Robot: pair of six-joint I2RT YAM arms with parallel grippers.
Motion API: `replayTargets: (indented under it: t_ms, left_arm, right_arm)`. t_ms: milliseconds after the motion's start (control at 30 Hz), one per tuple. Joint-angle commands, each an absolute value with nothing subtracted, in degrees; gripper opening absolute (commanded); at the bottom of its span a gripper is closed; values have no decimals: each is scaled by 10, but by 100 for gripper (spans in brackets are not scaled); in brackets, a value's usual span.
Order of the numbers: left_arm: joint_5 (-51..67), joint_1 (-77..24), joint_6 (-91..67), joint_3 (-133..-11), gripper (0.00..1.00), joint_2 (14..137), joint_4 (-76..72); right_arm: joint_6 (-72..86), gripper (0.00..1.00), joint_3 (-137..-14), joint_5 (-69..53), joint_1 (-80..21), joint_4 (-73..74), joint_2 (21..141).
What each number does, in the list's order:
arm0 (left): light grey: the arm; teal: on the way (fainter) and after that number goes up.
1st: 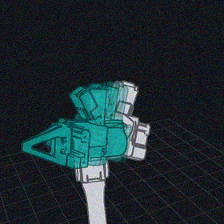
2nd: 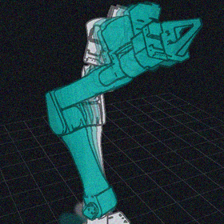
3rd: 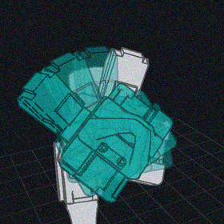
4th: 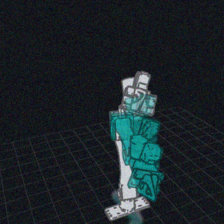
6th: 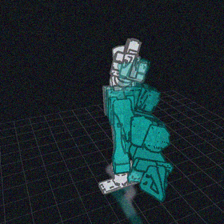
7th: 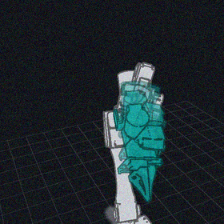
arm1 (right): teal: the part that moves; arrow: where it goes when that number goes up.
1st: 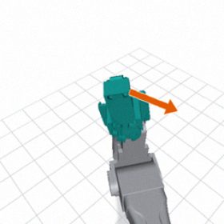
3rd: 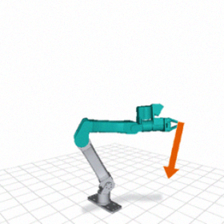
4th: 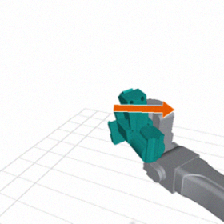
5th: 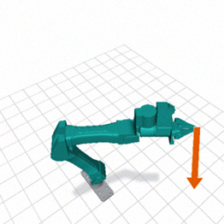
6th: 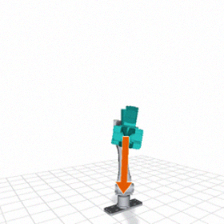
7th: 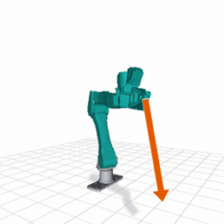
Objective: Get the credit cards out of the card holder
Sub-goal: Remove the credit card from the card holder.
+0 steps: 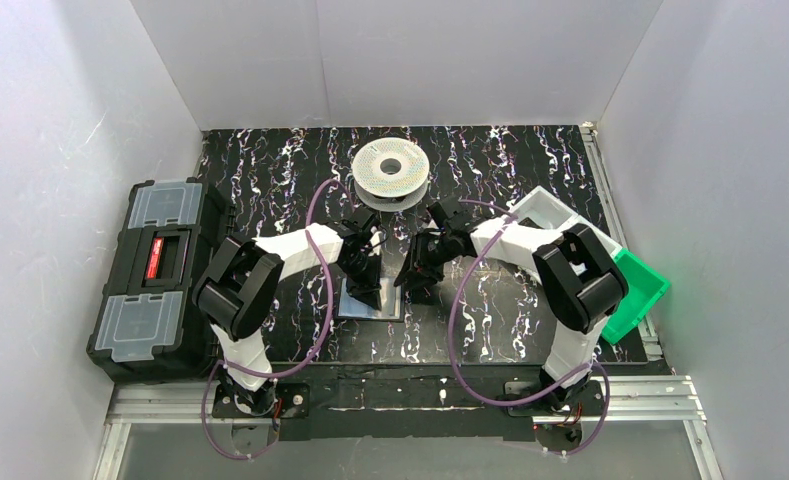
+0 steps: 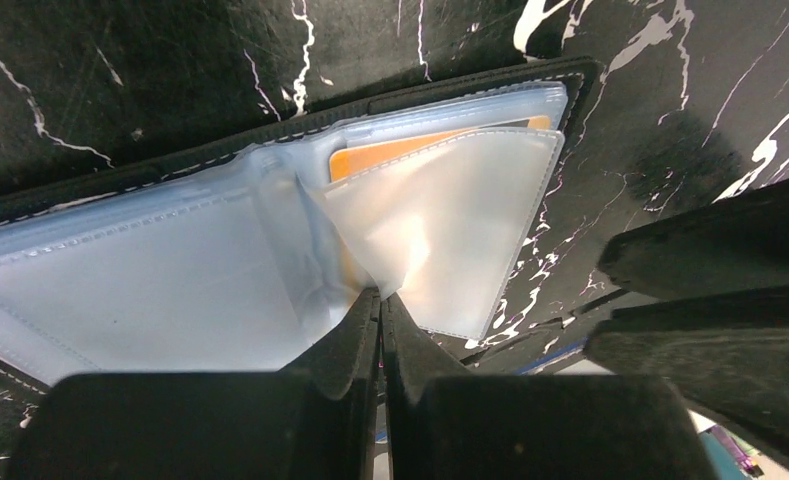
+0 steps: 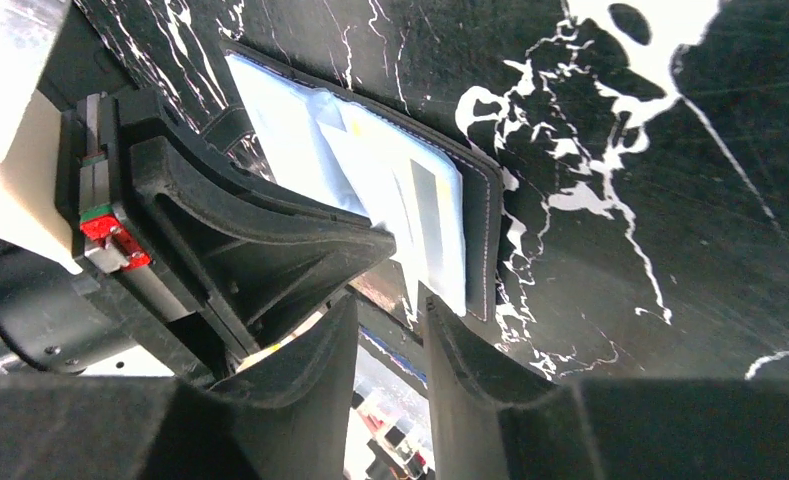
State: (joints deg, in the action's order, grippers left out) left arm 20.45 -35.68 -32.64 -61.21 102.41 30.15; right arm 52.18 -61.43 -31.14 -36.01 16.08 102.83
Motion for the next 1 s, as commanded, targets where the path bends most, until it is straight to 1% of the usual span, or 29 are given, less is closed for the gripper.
replayTargets:
  t_ms: [0,333,567,700,867,900,967]
  left_arm:
    - [215,-370,-328,-581,0,1040,272]
    - [224,-361,-320,-569,0,1032,271]
    - [229,-361,-316,-569,0,1031,273]
    - [232,-361,-314,-569,0,1028,276]
    - [234,-361,-311,-568,0,1023,279]
    - [235,-361,-310,-569,0,1021,279]
    - [237,-361,-311,-570,0,1017,282]
  right_arm:
    - [518,37,-646,-326,-373,155,1047]
    - [501,36,-663,-328,-378,167,1083]
    - [495,33,-673,-329,-382,161,1102]
    - [494,29,-680,-332,-385,159,1115]
    - [494,27,-683,-333,-386,151,1121]
    - [494,25,-683,-334,-387,150,1121]
    - [493,18,-684,-335,-387,149,1123]
